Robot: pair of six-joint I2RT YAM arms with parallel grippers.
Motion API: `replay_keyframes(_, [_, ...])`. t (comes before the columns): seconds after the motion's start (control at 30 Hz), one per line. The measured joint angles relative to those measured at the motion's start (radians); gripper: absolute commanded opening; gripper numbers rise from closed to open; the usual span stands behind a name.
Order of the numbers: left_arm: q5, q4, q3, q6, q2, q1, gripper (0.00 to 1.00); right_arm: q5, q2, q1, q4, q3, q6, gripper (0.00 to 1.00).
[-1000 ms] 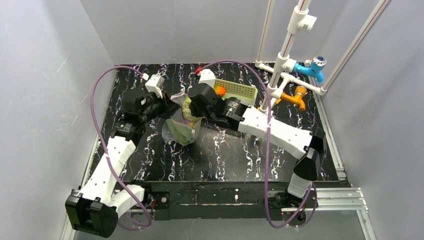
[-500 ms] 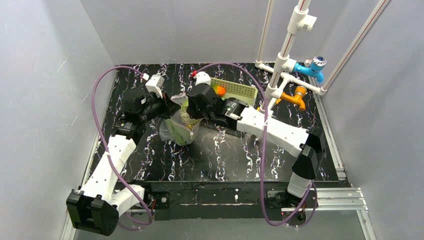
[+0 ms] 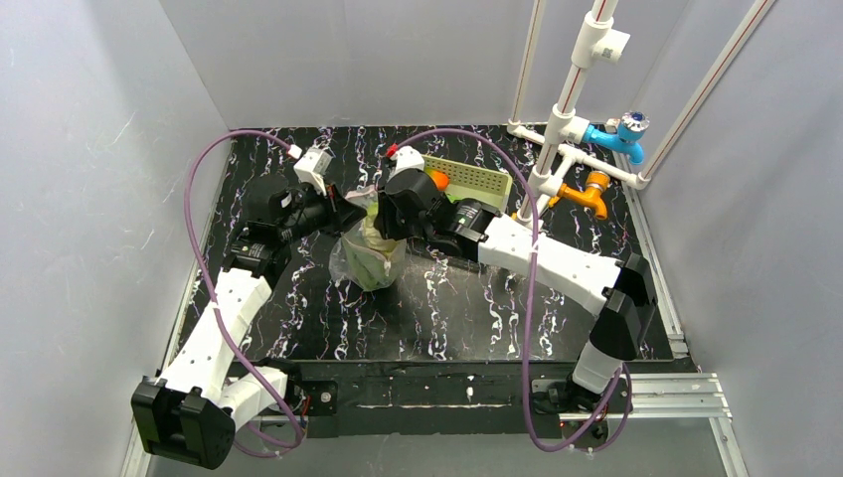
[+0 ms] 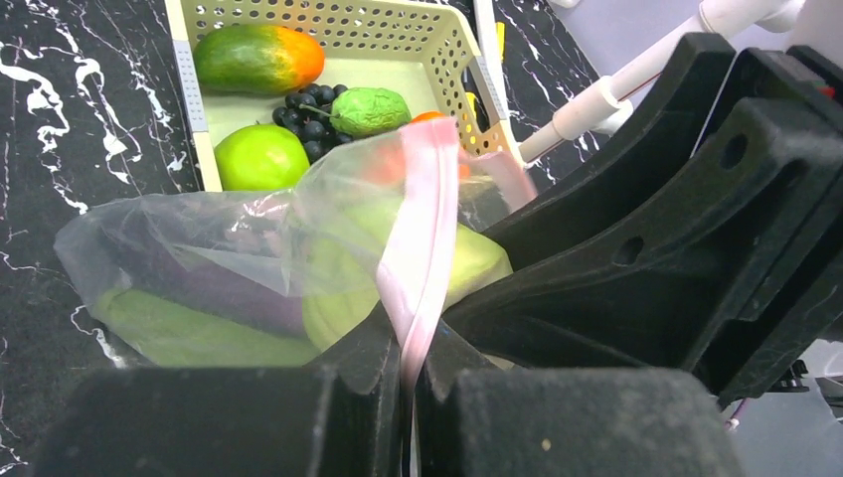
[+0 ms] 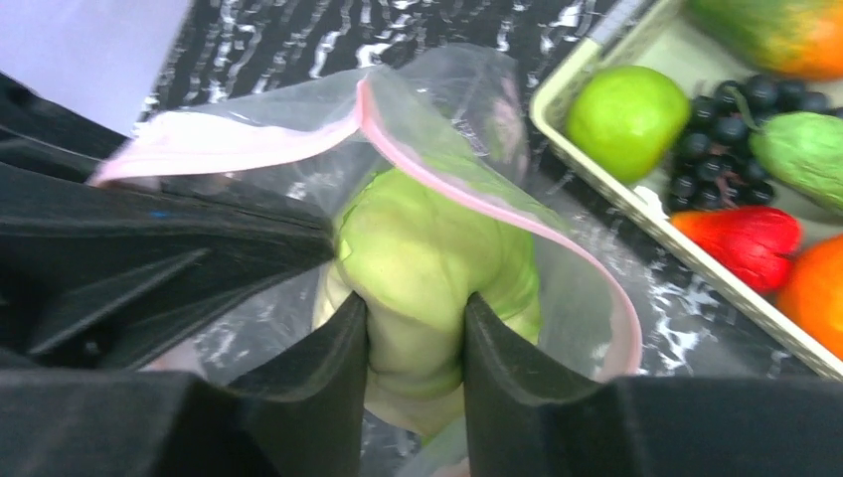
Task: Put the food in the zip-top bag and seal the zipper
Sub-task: Place the fake vegetable in the zipper food storage bag.
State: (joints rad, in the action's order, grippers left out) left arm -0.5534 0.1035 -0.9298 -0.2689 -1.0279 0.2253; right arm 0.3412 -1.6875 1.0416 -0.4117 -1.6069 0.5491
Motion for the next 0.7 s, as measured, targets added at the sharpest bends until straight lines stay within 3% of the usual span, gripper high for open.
replay_keyframes(0.23, [0.009,-0.023,0.0,0.0,0.003,0.001,0.0,-0.121,-0.001,-0.054,0.07,0.018,0.047,0.64])
replay_keyframes(0.4, [0.009,-0.019,0.0,0.0,0.008,0.003,0.0,-0.135,0.03,-0.055,0.079,0.059,-0.001,0.85])
replay_keyframes(0.7, [0.013,0.01,0.0,0.006,0.023,0.008,0.0,-0.146,0.159,-0.052,0.002,0.075,-0.112,0.92])
